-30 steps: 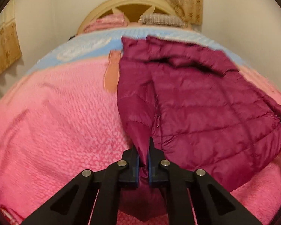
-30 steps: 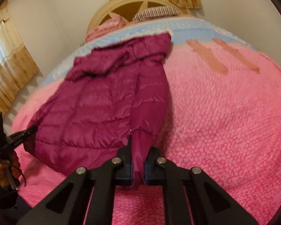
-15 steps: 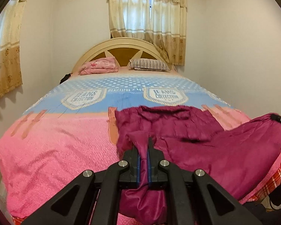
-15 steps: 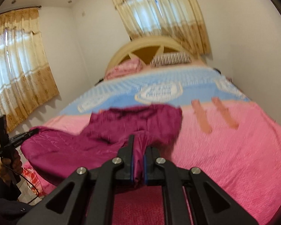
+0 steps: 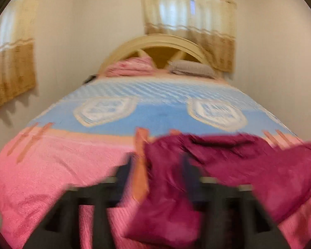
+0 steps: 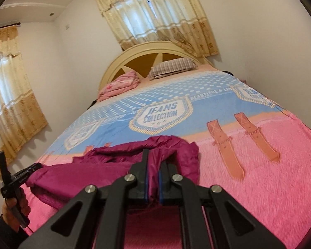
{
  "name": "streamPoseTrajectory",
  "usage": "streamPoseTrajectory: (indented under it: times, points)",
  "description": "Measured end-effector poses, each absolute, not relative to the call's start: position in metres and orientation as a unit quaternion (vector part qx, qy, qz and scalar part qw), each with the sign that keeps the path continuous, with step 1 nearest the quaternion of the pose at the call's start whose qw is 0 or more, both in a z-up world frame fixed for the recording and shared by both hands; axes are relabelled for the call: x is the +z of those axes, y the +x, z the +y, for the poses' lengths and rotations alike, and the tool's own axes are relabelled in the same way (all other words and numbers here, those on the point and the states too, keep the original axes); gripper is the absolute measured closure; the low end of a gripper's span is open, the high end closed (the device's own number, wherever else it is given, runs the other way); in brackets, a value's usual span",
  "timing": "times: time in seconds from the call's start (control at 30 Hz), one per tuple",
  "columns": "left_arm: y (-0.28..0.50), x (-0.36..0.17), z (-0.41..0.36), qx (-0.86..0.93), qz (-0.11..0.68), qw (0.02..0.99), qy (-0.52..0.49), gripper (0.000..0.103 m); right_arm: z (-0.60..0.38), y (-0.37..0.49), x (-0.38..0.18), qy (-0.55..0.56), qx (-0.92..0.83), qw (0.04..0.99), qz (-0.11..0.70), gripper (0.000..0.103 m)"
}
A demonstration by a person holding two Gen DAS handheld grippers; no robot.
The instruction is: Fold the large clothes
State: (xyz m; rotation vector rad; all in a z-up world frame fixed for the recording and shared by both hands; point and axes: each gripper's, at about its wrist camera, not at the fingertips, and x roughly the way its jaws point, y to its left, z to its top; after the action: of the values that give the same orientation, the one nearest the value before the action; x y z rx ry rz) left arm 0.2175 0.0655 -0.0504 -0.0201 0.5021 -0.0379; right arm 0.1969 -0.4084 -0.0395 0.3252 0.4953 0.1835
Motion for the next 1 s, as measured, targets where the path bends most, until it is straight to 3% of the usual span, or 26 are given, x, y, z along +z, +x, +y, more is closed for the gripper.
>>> streamPoseTrajectory:
  times: [0.07, 0.43, 0.5, 0.53, 0.6, 0.63, 0.87, 1.0]
  points:
    - [0.231, -0.050, 0.064, 0.020, 0.208, 0.978, -0.005, 0.006, -0.410, 0.215, -0.044, 0.162, 0.083, 0.952, 0.248, 0.095]
    - [0.368, -0.090, 0.053, 0.143, 0.252, 0.957, 0.015, 0.006, -0.407, 0.319, -0.093, 0.154, 0.012, 0.948, 0.280, 0.095]
    - [0.374, -0.086, 0.056, 0.163, 0.247, 0.955, 0.022, 0.006, -0.410, 0.335, -0.099, 0.155, 0.003, 0.945, 0.287, 0.087]
    - [0.376, -0.082, 0.060, 0.172, 0.243, 0.954, 0.023, 0.006, -0.410, 0.341, -0.102, 0.154, -0.002, 0.944, 0.292, 0.075]
    - [0.376, -0.074, 0.067, 0.183, 0.236, 0.954, 0.022, 0.006, -0.414, 0.347, -0.103, 0.161, -0.021, 0.943, 0.291, 0.043]
    - [0.374, -0.070, 0.070, 0.193, 0.230, 0.954, 0.021, 0.006, -0.416, 0.345, -0.101, 0.160, -0.042, 0.945, 0.281, 0.020]
    - [0.326, -0.070, 0.047, 0.159, 0.231, 0.960, 0.004, 0.006, -0.385, 0.306, -0.077, 0.135, -0.027, 0.956, 0.257, 0.017]
    - [0.316, -0.090, -0.009, 0.136, 0.214, 0.964, 0.086, 0.006, -0.317, 0.286, -0.072, 0.056, 0.032, 0.967, 0.246, 0.011]
